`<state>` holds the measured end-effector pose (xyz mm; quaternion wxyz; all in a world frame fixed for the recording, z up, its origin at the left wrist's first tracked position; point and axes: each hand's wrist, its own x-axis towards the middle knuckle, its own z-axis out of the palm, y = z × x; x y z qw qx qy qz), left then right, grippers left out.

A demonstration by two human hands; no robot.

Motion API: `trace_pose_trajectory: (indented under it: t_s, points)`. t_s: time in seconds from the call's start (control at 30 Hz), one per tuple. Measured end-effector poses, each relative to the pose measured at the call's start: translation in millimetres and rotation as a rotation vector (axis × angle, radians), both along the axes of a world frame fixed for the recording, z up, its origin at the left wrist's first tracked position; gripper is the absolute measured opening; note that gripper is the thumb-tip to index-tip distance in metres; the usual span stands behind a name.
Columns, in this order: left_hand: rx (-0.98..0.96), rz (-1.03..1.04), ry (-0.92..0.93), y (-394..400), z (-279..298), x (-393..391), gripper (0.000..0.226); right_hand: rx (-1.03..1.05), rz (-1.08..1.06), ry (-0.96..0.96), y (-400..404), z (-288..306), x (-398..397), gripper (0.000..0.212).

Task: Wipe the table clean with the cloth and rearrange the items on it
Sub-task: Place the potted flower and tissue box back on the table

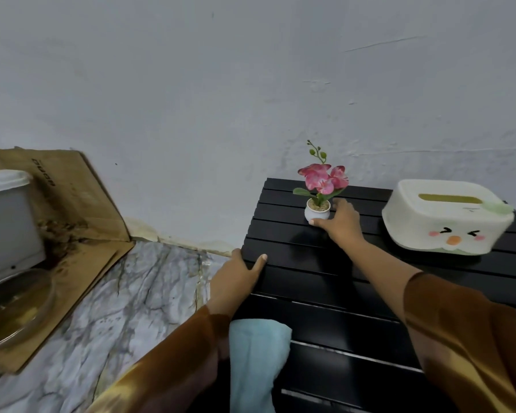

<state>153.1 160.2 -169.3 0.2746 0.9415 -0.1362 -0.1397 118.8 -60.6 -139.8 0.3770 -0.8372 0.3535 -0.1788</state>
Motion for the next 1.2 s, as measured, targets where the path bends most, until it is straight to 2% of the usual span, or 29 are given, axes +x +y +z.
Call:
trace_pose_trajectory:
  t_s: [0.2,0.33,0.63,0.77,0.9,1.2]
  points:
    - [-0.013,0.000,-0.025,-1,-1,-2,0.056,-0.093,0.045,-0.029,-2,5,15,0.034]
    - [-0.024,0.002,-0.026,-1,0,-4,0.055,-0.148,0.066,0.009,-4,2,19,0.036]
    - [-0.049,0.001,0.050,0,2,-2,0.059,0.004,0.069,-0.039,-2,8,-12,0.043]
    - [-0.034,-0.010,0.117,2,8,-4,0.070,0.025,0.113,-0.091,8,15,-43,0.029]
    - [0.059,-0.035,0.030,3,22,-24,0.082,0.018,0.131,-0.109,20,17,-70,0.043]
    - [0.231,-0.174,-0.118,26,43,-77,0.082,0.073,0.134,-0.077,50,11,-118,0.061]
